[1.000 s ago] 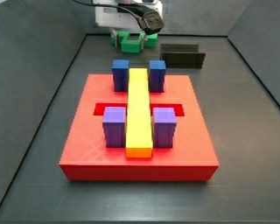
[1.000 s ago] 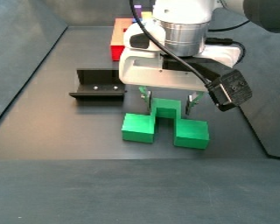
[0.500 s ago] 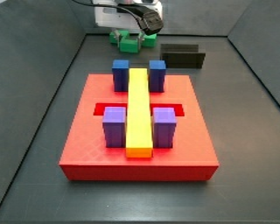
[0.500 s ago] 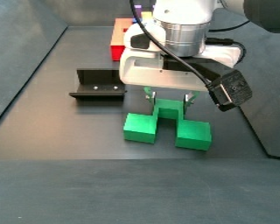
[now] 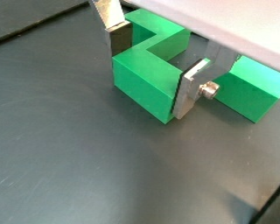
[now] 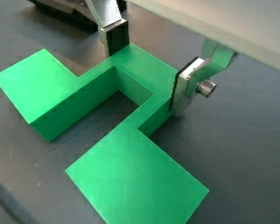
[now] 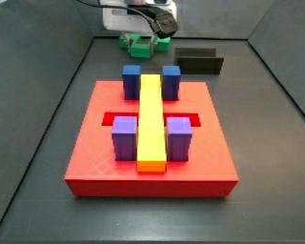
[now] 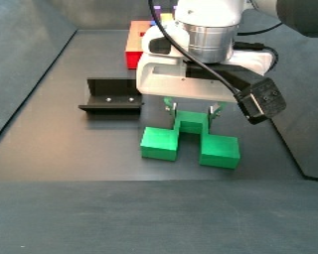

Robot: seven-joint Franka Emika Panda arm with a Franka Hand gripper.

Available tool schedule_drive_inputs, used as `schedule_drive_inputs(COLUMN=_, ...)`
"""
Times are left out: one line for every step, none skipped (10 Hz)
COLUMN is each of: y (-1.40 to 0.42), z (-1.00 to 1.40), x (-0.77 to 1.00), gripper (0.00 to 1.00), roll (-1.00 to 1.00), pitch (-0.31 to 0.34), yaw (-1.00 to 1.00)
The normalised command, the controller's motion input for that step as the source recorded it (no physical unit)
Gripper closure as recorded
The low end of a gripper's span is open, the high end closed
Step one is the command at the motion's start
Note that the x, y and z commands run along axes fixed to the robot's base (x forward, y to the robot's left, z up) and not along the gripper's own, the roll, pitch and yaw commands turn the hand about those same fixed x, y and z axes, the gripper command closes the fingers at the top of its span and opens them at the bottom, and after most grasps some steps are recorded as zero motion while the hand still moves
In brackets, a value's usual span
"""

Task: Pick up the green object. Move up. Place the green object on the fixture. Regrasp the green object. Move to above the board. Insert the green object.
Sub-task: Pick up the green object.

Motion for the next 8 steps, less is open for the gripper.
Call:
schedule_drive_inputs(y=0.0, z=0.0, x=0.0, gripper=1.0, roll=0.0, pitch=0.0, yaw=0.0)
schedule_drive_inputs(y=0.0, z=0.0, x=0.0, gripper=1.0, roll=0.0, pitch=0.0, yaw=0.0)
schedule_drive_inputs(y=0.0, z=0.0, x=0.0, gripper=1.0, roll=0.0, pitch=0.0, yaw=0.0)
schedule_drive_inputs(y=0.0, z=0.0, x=0.0, gripper=1.0, roll=0.0, pitch=0.0, yaw=0.0)
schedule_drive_inputs(y=0.0, z=0.0, x=0.0, gripper=1.0, roll=0.0, pitch=0.0, yaw=0.0)
schedule_drive_inputs(y=0.0, z=0.0, x=0.0, gripper=1.0, roll=0.0, pitch=0.0, yaw=0.0)
schedule_drive_inputs(y=0.0, z=0.0, x=0.0, gripper=1.0, roll=0.0, pitch=0.0, yaw=0.0)
schedule_drive_inputs(y=0.0, z=0.0, x=0.0, gripper=1.0, roll=0.0, pitch=0.0, yaw=0.0)
